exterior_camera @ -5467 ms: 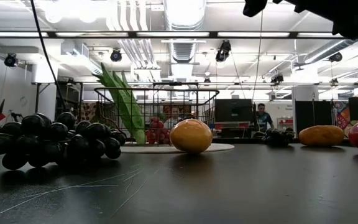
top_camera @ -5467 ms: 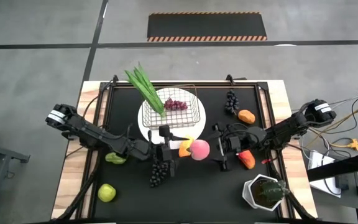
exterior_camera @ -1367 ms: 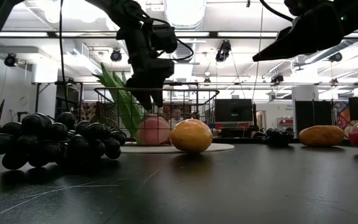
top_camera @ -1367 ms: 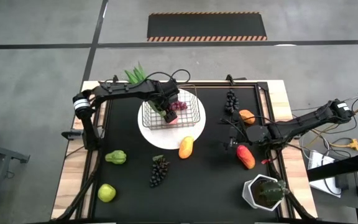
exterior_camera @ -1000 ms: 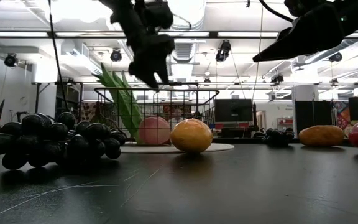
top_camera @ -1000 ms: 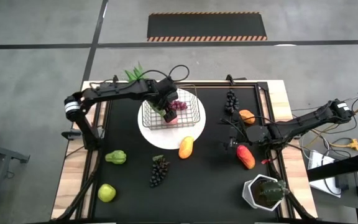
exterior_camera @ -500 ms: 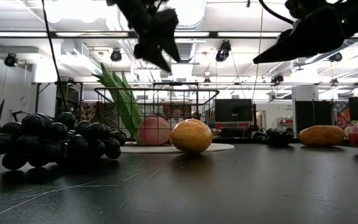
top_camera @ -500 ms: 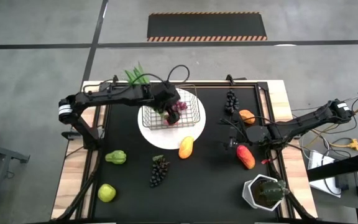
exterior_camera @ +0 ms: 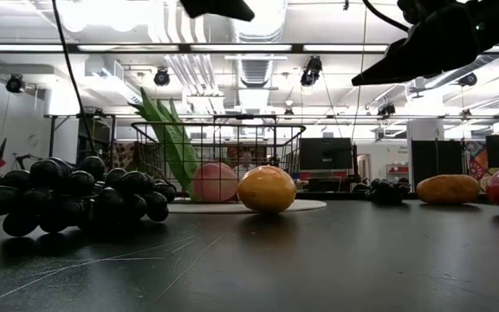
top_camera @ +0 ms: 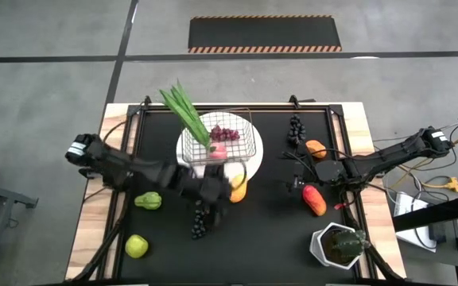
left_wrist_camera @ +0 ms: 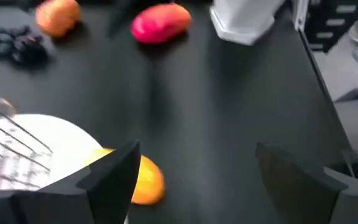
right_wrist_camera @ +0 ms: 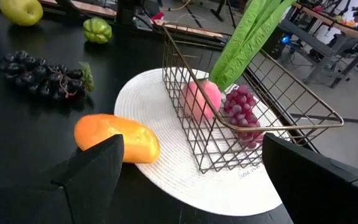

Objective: Build produce basket
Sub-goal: Put the green chayote into the gold wire basket

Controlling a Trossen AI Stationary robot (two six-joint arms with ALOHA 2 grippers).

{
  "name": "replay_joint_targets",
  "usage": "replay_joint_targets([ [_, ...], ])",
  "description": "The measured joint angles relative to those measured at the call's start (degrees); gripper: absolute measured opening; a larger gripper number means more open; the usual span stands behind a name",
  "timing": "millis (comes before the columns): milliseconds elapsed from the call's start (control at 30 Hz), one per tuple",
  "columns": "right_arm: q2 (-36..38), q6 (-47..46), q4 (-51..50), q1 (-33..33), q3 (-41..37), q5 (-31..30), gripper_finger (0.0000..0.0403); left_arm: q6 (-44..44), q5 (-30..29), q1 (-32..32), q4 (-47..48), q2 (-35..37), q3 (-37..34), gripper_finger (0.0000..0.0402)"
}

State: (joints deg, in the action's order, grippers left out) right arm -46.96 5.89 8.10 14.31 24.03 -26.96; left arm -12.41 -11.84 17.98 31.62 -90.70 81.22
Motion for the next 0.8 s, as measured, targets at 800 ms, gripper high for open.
replay_joint_targets([
  [800,0.0,1.7,4.1,0.0,0.0,0.1,0.0363,-65.6,12.3,13.4,28.6,0.7,-12.2,0.0299],
])
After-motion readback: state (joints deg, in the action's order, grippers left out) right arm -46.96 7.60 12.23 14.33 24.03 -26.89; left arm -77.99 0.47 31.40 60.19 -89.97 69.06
